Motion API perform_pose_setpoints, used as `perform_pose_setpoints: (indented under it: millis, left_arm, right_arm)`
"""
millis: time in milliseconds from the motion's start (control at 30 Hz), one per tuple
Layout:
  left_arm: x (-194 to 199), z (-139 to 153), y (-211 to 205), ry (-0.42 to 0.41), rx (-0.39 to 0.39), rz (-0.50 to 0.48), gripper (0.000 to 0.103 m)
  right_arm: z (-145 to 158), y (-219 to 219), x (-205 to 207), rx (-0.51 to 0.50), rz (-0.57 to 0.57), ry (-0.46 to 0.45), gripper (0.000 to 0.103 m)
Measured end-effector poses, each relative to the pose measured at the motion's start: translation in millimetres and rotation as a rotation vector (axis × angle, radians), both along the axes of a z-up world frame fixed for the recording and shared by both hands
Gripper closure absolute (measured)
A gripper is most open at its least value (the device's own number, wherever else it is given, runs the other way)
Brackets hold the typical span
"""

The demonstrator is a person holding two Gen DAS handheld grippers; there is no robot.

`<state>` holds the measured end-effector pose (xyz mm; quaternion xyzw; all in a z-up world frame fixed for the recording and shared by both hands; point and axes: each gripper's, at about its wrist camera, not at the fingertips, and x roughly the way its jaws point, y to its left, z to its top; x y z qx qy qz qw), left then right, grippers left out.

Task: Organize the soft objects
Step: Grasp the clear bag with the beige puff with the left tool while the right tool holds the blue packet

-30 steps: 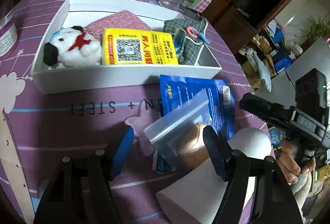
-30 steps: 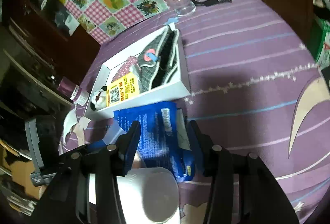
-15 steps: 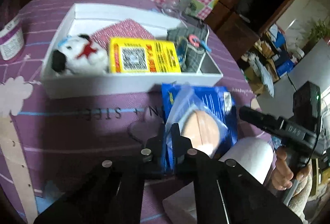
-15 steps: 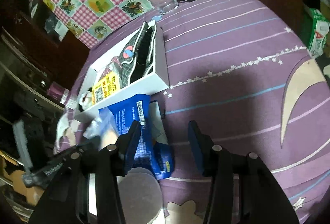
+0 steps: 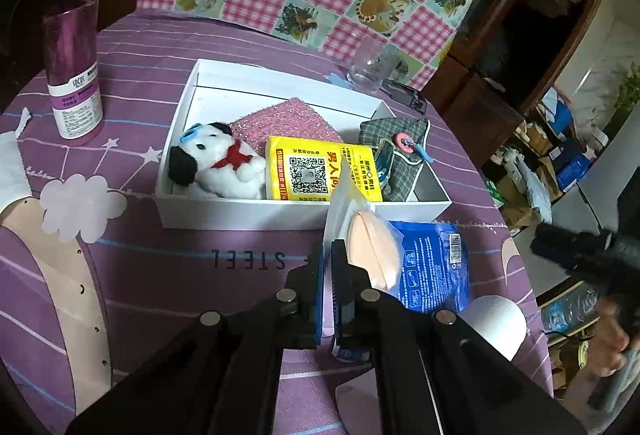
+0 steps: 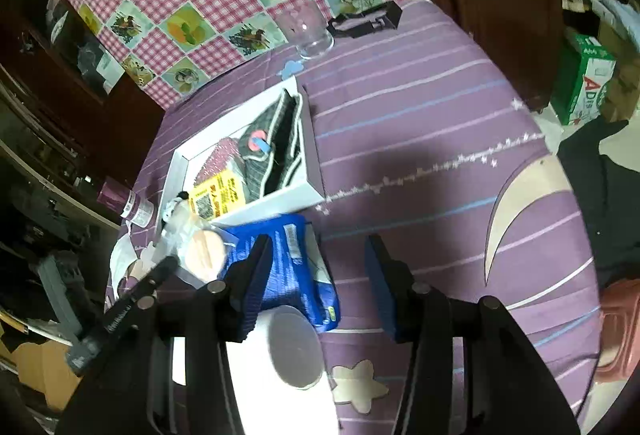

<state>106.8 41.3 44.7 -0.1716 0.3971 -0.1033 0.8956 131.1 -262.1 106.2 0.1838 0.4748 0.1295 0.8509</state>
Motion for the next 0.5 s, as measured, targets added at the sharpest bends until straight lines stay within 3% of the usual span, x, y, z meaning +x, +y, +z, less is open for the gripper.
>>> perform_pose_setpoints:
  millis: [233,400,500]
  left_arm:
    - [-4.9,2.4,9.9,-0.008,-0.013,0.051,0.101]
    - [-3.3,1.6,12.3,-0.006,-0.014,0.052,0.101]
    - [-4.0,3.1,7.3,-0.02,0.025,0.047,0.101]
  right_arm:
    - [10.3,28.5,20.9,-0.038,0.02,0.034,0.054]
    - [-12.9,34.8,26.6,0.046,0.039,0.025,0.054]
    - [-29.5,28.9,27.8,0.067,0.016,-0.01,0.054]
